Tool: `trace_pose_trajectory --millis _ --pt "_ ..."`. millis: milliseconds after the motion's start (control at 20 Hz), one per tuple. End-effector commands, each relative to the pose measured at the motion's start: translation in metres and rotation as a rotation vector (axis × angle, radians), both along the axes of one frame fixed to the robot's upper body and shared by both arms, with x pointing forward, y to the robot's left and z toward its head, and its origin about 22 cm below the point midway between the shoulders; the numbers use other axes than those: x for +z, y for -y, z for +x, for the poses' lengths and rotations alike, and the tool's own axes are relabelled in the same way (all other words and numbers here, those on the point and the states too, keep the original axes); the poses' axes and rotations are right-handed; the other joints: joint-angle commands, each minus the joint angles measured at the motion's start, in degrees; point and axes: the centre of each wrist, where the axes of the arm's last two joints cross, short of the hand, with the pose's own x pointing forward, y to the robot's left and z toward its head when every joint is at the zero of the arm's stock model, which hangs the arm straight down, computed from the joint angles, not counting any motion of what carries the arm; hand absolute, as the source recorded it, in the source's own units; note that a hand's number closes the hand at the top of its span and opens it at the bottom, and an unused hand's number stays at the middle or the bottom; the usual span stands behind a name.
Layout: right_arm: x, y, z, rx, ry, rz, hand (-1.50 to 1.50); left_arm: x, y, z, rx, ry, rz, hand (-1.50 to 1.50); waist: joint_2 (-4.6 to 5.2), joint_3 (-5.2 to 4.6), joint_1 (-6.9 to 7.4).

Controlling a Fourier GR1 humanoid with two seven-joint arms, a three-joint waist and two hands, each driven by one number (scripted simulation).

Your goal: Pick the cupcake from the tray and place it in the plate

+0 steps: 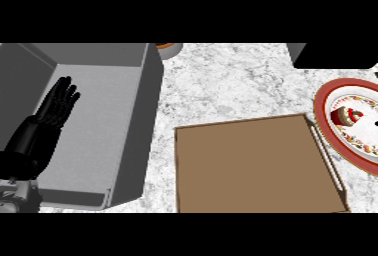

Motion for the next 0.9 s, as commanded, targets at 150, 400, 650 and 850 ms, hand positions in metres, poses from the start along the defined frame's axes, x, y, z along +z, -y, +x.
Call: trace_pose_trajectory --millis 150,400,650,850 --pt "0.002 -0.002 0.016 -0.040 0.063 0.186 -1.50 -0.061 -0.015 -0.018 0.071 -0.167 0.017 0.00 1.65 -1.99 -0.67" --pt "-0.003 0.010 0.010 -0.106 0.170 0.401 -1.50 -0.061 -0.013 -0.016 0.098 -0.177 0.002 0.00 1.78 -1.89 -1.78" --pt "-0.001 0.042 -0.015 -0.093 0.246 0.580 -1.50 -0.059 -0.023 -0.016 0.096 -0.184 0.011 0.00 1.89 -1.83 -2.42" --pt "0.004 0.079 -0.057 -0.081 0.242 0.594 -1.50 -0.058 -0.014 -0.015 0.110 -0.173 0.003 0.00 2.08 -1.74 -2.84"
